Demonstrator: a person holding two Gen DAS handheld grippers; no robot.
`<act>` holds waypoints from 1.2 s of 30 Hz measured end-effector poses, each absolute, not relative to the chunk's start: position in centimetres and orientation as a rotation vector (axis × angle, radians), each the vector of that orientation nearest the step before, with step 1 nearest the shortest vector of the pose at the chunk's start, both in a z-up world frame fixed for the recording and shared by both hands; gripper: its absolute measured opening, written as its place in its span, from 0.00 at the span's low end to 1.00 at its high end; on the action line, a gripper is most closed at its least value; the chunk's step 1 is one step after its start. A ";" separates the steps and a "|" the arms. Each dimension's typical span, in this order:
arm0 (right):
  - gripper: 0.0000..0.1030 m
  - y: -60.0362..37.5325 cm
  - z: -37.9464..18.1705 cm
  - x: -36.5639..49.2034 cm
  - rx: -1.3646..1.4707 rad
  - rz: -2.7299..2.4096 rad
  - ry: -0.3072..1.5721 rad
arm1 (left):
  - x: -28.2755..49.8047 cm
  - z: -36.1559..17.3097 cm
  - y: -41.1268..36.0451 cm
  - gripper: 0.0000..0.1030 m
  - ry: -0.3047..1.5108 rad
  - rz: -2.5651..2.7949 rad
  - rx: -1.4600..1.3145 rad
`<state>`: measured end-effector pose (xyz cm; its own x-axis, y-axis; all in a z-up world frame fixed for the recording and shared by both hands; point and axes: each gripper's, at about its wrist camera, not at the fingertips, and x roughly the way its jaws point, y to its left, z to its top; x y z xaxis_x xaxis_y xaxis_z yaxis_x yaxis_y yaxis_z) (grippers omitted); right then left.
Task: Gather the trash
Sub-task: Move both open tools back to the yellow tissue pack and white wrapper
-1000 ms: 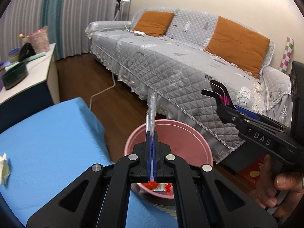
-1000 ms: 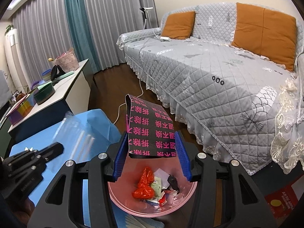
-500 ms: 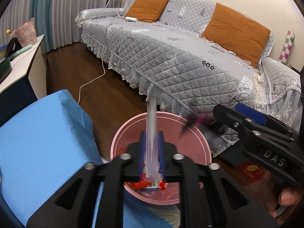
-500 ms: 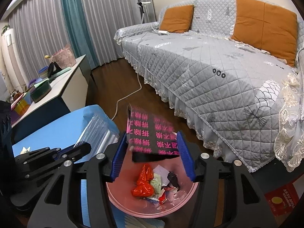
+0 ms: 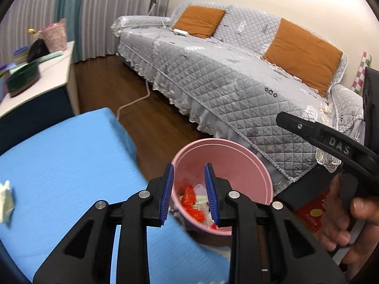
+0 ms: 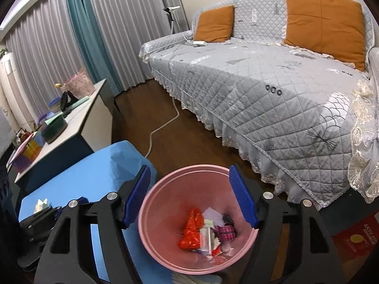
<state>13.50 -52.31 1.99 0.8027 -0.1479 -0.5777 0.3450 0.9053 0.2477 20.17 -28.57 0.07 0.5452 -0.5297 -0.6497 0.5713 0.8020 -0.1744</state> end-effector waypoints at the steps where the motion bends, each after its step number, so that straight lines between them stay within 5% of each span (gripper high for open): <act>1: 0.67 -51.7 2.2 13.6 0.350 -0.259 0.580 | 20.0 0.4 -27.5 0.26 0.744 -0.642 0.058; 9: 0.62 -46.3 3.6 14.8 0.330 -0.158 0.556 | 19.0 2.2 -19.9 0.26 0.700 -0.541 0.049; 16: 0.32 -40.5 4.2 16.3 0.320 -0.025 0.560 | 18.9 4.7 -12.3 0.26 0.654 -0.441 0.060; 36: 0.25 -22.0 2.7 20.1 0.256 0.305 0.607 | 23.1 3.9 5.7 0.26 0.630 -0.137 -0.042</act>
<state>20.15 -22.03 2.66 0.7790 0.3531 -0.5182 -0.2046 0.9243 0.3223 23.09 5.65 3.90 0.7993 -0.1409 -0.5842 0.1151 0.9900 -0.0814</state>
